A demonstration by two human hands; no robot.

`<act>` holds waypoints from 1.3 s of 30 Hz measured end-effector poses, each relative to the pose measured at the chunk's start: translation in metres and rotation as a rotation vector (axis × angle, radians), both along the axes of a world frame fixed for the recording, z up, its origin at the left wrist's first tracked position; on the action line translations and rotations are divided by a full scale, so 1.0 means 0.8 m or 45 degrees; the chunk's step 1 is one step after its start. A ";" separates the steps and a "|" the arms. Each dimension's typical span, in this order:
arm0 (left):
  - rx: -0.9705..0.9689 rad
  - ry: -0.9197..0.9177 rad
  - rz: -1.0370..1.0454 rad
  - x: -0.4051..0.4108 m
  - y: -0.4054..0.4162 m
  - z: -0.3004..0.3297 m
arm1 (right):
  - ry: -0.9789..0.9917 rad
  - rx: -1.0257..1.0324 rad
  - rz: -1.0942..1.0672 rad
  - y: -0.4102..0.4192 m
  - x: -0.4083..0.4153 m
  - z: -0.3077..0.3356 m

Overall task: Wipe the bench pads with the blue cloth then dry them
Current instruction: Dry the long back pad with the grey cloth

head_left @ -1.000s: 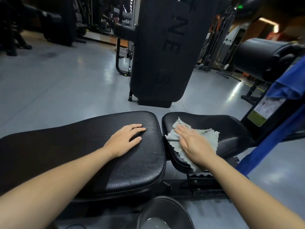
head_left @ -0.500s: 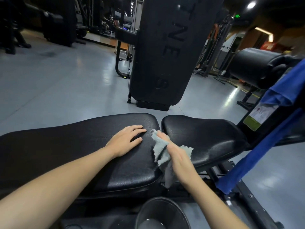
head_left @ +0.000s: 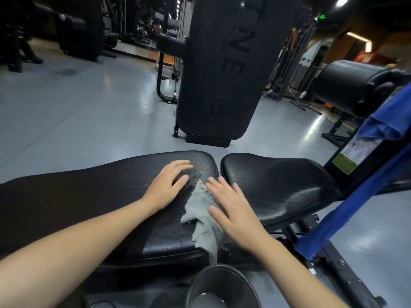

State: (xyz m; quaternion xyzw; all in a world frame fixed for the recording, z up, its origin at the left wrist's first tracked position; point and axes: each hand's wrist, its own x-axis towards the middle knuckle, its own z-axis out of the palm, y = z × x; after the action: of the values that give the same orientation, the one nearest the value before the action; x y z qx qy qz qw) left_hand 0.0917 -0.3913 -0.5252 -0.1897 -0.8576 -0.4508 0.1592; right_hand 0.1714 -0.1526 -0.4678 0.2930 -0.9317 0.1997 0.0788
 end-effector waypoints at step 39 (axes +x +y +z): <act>-0.871 0.423 -1.156 0.013 0.099 0.051 | -0.009 0.657 -0.124 0.114 -0.106 0.031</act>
State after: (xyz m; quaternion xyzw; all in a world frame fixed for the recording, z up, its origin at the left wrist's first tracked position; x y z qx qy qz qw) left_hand 0.1018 -0.3120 -0.4844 -0.6461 -0.7509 -0.1362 0.0122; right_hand 0.0868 -0.0611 -0.4429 0.2573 -0.9651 -0.0477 0.0078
